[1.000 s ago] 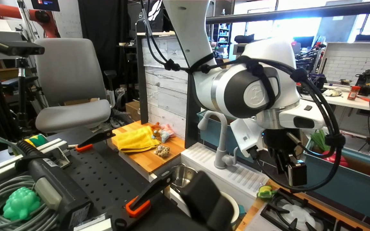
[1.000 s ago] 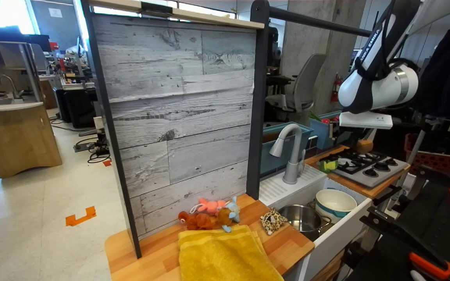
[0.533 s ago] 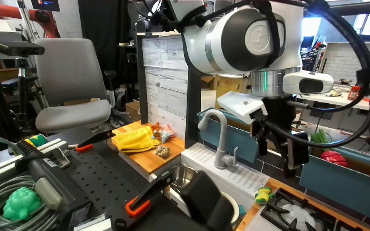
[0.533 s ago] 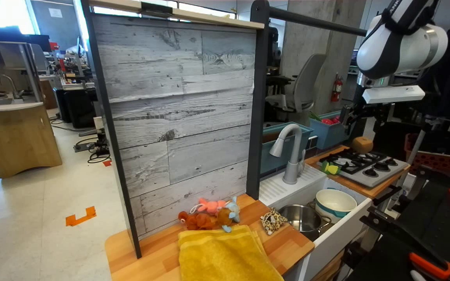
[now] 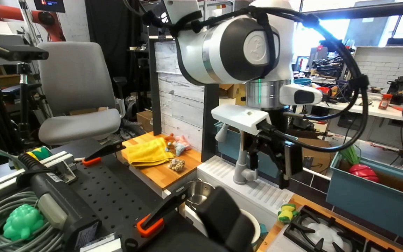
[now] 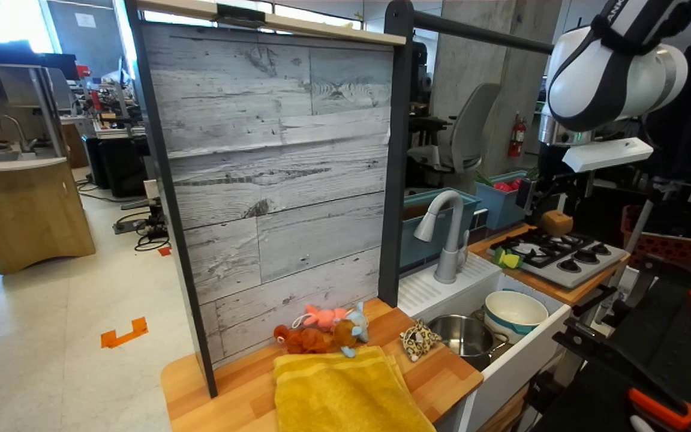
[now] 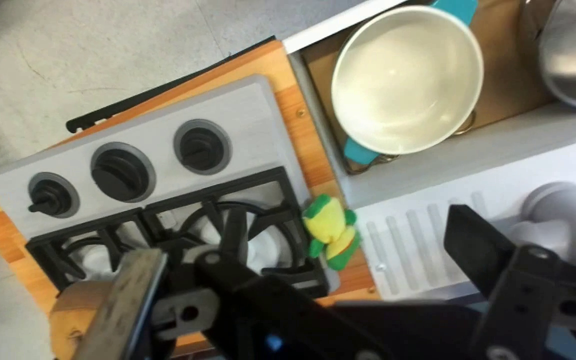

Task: Wipe the counter with the towel, then remove the plushies from the sink and put some of them on the counter and some on the stove

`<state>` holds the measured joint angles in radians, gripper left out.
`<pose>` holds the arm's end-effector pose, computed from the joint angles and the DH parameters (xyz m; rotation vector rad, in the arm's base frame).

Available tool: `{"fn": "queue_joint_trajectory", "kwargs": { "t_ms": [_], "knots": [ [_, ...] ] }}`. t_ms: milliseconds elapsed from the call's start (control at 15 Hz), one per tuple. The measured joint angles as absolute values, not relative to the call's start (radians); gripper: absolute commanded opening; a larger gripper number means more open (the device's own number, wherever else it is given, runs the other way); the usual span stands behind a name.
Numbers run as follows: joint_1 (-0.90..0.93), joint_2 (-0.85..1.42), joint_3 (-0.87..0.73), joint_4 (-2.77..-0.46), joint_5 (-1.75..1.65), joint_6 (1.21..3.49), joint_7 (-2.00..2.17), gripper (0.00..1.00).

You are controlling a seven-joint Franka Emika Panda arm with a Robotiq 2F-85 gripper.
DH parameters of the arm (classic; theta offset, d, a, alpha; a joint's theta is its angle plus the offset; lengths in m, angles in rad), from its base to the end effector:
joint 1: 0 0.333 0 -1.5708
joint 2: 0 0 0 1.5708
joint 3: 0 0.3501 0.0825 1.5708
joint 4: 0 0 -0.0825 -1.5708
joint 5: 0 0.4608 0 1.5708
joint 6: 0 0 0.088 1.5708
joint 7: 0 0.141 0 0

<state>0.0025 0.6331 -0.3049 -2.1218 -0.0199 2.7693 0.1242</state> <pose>0.5895 -0.2001 0.0493 2.9088 -0.5120 0.0350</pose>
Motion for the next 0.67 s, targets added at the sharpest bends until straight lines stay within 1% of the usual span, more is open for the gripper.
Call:
{"fn": "queue_joint_trajectory", "kwargs": {
  "t_ms": [267,533,667],
  "knots": [
    [0.003,0.510,-0.200,-2.228,-0.039,2.743,0.010,1.00],
    [-0.003,0.349,-0.068,-2.316,-0.026,2.635,-0.085,1.00],
    [-0.003,0.310,-0.042,-2.337,-0.024,2.615,-0.091,1.00]
  ]
}}
